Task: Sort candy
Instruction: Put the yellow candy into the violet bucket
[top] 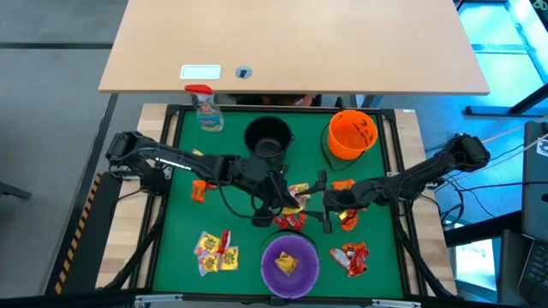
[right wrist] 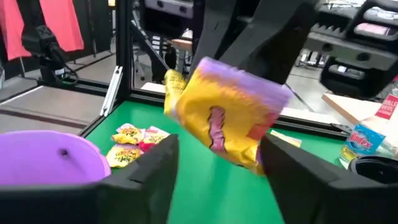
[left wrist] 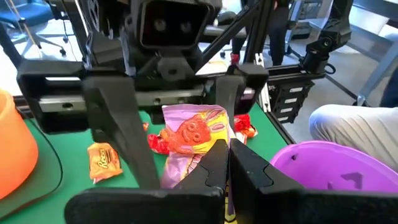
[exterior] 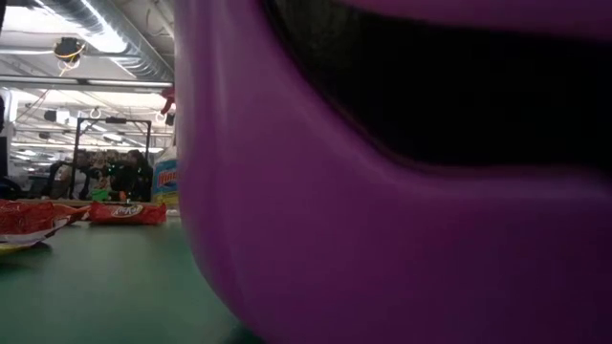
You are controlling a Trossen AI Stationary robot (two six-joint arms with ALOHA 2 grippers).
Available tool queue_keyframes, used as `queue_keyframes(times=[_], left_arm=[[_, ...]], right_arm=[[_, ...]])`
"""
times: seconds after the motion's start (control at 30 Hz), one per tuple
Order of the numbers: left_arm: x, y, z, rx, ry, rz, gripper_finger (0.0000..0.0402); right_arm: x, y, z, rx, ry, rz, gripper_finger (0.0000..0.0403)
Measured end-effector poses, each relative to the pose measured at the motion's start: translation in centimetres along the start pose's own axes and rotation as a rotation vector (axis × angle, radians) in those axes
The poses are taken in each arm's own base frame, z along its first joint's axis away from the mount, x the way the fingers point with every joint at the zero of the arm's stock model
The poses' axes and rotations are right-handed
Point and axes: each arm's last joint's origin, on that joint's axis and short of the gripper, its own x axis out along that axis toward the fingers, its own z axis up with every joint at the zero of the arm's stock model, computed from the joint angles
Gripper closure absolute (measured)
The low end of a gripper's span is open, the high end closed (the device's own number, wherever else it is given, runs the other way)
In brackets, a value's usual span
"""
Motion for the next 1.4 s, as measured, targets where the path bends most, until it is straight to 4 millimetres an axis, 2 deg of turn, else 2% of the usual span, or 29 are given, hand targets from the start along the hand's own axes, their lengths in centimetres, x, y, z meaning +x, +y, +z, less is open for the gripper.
queue_keyframes(times=[0.3, 0.37, 0.57, 0.7, 0.83, 1.0, 1.13, 1.23, 1.4], left_arm=[[0.0, 0.0, 0.1, 0.008, -0.004, -0.005, 0.0401], [0.0, 0.0, 0.0, 0.007, -0.003, -0.005, 0.0402], [-0.7, -0.1, 0.5, 0.025, -0.015, 0.011, 0.0386], [-2.6, -0.2, 1.5, 0.053, -0.017, 0.062, 0.0340], [-4.9, -0.2, 1.9, 0.073, 0.036, 0.178, 0.0288], [-7.1, 0.0, 2.0, 0.077, 0.108, 0.357, 0.0251], [-7.3, 0.3, 1.4, 0.079, 0.179, 0.445, 0.0245], [-7.5, 0.8, 0.9, 0.065, 0.231, 0.504, 0.0244], [-7.8, 1.6, 0.4, 0.027, 0.269, 0.558, 0.0244]], right_arm=[[0.0, 0.2, 0.1, -0.024, -0.026, 0.066, 0.0374], [0.0, 0.2, 0.1, -0.024, -0.025, 0.071, 0.0390], [-0.1, 0.2, 0.2, -0.023, -0.028, 0.074, 0.0378], [-0.5, 0.1, 0.5, -0.022, -0.009, 0.099, 0.0395], [-0.8, 0.5, 0.8, 0.025, -0.020, 0.193, 0.0385], [-1.2, 2.9, 0.6, 0.045, -0.005, 0.333, 0.0389], [-1.1, 5.0, 0.9, 0.031, 0.031, 0.375, 0.0394], [-0.2, 6.4, 1.3, 0.025, 0.100, 0.383, 0.0389], [2.1, 8.0, 0.4, -0.009, 0.248, 0.377, 0.0377]])
